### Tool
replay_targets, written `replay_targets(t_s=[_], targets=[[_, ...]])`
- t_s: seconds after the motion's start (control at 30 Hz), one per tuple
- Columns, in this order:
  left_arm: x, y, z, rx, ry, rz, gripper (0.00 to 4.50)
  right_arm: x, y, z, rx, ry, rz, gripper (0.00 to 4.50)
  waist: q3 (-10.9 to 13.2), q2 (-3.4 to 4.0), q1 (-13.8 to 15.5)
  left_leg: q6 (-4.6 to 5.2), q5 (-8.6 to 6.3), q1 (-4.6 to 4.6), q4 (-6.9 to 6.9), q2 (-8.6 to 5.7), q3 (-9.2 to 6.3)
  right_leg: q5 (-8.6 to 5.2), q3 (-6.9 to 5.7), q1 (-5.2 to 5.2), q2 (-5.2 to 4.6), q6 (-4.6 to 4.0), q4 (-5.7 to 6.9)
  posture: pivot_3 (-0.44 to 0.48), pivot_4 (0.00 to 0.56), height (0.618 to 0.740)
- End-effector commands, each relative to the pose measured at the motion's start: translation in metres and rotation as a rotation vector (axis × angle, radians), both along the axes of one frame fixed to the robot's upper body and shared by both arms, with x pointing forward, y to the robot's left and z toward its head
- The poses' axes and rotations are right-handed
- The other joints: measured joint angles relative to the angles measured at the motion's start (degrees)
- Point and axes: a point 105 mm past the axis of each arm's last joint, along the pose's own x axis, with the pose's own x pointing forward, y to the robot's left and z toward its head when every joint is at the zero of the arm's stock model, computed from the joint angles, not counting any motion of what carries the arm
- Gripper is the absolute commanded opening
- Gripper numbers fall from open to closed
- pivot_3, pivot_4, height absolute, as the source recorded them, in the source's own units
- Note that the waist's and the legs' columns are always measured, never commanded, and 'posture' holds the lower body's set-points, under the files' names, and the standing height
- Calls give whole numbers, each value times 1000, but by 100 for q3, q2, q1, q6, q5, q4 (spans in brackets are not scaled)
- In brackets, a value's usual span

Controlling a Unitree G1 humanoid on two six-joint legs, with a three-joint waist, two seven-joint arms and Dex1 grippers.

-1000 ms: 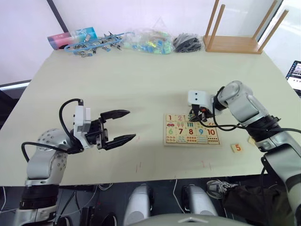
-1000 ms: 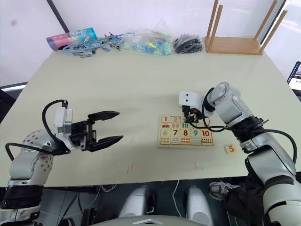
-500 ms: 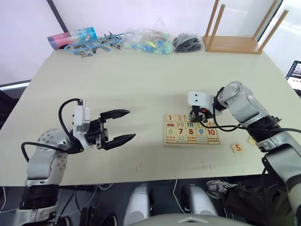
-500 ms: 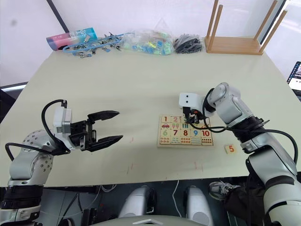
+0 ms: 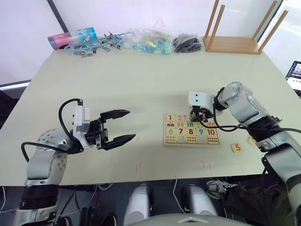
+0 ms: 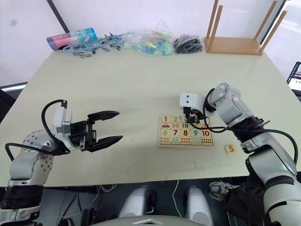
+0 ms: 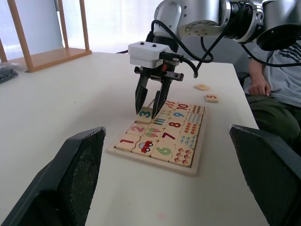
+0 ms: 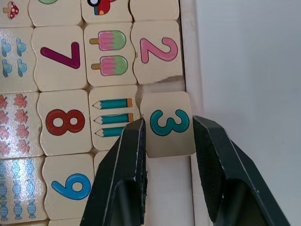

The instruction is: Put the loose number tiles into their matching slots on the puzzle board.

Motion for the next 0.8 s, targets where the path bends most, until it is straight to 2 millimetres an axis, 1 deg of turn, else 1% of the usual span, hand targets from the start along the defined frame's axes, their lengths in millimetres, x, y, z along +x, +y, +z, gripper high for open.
replay_targets(t_s=[0.03,0.37,0.73,0.8], targets=[[-2,0,6,4,-33,-13,4500,2,-1,3,-3,-20,0,908,0,0,0,0,0,0,0,0,0,0,0,0,0,0,0,0,150,738],[-3,1,5,3,-33,-11,4500,2,-1,3,-4,-20,8,908,0,0,0,0,0,1,1,1,-1,0,0,0,1,0,2,0,150,738],[-1,1,4,1,-34,-13,4500,2,0,8,2,-22,16,908,0,0,0,0,0,1,1,1,-1,0,0,0,1,0,2,0,150,738],[-1,2,4,1,-34,-13,4500,2,0,8,-1,-22,22,1942,0,0,0,0,0,1,1,1,-1,0,0,0,1,0,2,0,150,738]])
